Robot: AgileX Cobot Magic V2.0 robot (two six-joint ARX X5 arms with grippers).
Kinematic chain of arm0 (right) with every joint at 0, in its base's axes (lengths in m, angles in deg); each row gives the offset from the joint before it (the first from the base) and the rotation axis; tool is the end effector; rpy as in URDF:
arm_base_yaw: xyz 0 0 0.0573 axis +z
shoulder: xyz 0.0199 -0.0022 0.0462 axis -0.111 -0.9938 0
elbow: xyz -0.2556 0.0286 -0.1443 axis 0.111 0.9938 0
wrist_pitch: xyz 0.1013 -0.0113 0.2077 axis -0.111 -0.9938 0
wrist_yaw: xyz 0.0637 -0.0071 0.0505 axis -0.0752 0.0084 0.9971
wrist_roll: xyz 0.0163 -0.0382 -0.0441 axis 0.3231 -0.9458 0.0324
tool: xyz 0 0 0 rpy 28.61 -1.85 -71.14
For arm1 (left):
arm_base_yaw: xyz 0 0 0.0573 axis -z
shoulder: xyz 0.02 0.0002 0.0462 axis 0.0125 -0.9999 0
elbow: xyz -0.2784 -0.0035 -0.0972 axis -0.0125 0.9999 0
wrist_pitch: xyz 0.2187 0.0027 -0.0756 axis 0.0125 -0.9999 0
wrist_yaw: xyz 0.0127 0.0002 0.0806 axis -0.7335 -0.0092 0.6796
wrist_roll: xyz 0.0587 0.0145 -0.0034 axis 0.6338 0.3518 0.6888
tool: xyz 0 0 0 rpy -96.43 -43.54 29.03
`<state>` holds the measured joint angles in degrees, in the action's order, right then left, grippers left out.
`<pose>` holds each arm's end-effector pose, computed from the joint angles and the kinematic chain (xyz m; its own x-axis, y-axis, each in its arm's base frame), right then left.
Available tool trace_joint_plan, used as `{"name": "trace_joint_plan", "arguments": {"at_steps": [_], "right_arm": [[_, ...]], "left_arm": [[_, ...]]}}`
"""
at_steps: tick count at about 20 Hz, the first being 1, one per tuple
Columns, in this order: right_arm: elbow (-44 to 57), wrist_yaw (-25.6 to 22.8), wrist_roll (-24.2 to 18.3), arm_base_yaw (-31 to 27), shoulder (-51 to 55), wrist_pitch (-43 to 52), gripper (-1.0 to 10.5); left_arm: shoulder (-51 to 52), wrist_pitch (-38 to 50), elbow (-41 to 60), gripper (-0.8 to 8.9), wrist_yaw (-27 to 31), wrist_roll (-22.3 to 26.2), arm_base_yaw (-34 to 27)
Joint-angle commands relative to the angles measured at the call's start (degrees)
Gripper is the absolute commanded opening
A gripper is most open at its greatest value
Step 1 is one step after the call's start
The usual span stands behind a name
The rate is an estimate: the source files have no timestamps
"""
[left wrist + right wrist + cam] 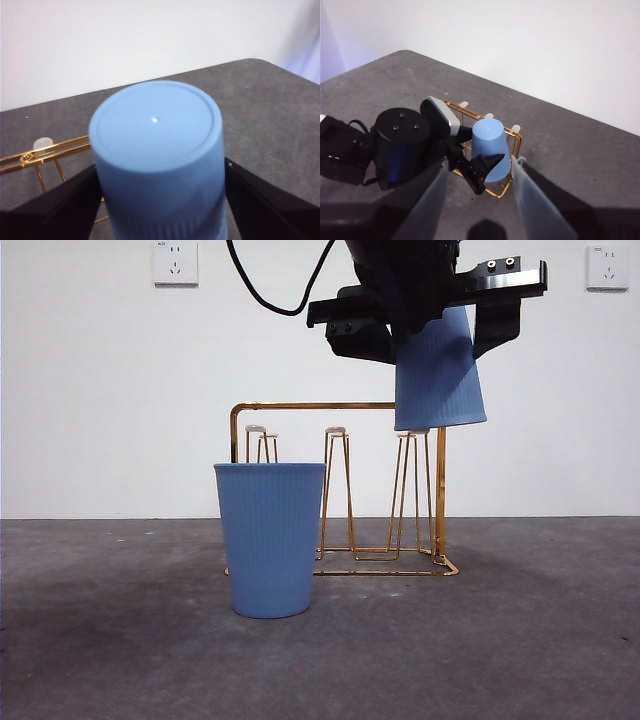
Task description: Pick up cup 1,put cup 1 in the cup rack,pick up cup 2,put cup 2 in the cup rack
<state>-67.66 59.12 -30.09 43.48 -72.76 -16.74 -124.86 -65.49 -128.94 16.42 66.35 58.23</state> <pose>0.0250 0.0141 0.4718 0.8157 0.4950 -0.2993 -0.5466 0.8289 -0.1190 0.2455 -0.3413 0.3031 0.9204 -0.3373 -0.1975 0.3403 0.9401 -0.0195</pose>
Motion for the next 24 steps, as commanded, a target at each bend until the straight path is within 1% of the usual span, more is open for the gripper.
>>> {"name": "trace_joint_plan", "arguments": {"at_steps": [1,7,9,17,24], "right_arm": [[0.22,0.00,-0.28,0.00,0.20,-0.26,2.2],[0.22,0.00,-0.68,0.00,0.20,-0.92,2.2],[0.22,0.00,-0.81,0.02,0.20,-0.90,2.2],[0.22,0.00,-1.29,0.00,0.20,-0.92,2.2],[0.22,0.00,-1.46,0.02,0.20,-0.94,2.2]], "left_arm": [[-0.96,0.13,-0.74,-0.08,0.76,1.31,0.17],[-0.96,0.17,-1.84,-0.08,1.25,2.56,-0.15],[-0.96,-0.09,-1.84,-0.08,2.36,2.86,-0.15],[1.03,-4.24,-1.84,-0.08,4.00,4.22,0.33],[1.81,-4.68,-1.84,-0.08,3.08,4.39,-0.04]]}}
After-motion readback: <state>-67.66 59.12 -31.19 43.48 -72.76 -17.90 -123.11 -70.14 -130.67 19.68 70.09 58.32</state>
